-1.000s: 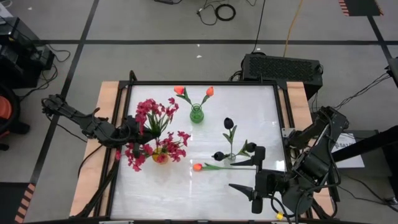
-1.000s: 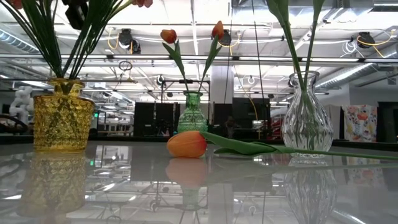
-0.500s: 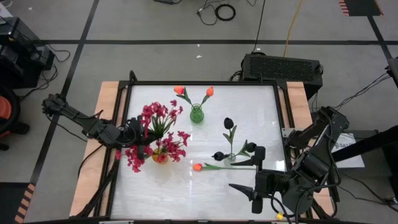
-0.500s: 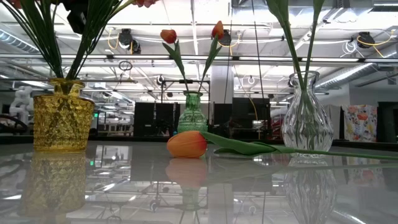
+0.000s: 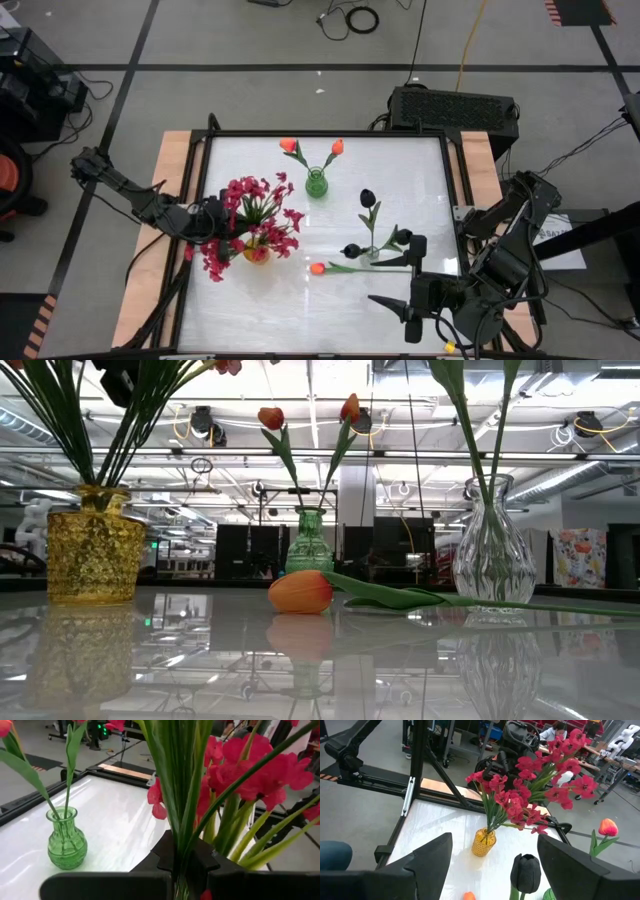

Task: Sort flowers into vase by color
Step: Put the red flowers into the yellow vase

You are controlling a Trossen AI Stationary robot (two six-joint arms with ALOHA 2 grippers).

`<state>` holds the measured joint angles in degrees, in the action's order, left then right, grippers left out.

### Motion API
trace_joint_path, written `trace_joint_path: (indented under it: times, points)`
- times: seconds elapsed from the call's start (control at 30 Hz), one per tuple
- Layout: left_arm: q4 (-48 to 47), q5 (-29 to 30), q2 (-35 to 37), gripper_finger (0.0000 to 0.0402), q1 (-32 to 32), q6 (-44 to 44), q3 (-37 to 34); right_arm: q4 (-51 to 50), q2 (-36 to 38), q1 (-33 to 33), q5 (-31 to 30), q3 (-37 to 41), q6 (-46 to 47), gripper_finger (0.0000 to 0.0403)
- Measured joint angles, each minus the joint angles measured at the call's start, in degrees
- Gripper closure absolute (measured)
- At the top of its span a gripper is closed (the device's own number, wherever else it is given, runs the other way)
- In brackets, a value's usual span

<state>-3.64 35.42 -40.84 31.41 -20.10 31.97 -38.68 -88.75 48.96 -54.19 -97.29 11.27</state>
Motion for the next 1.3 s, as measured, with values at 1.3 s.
trace_joint_path:
  times: [1.3]
  points:
    - [-2.91, -2.14, -0.35, 0.0379, 0.29, 8.39, 0.00, 20.90, -0.56, -25.60, 24.47, 1.07, -14.89, 0.0178]
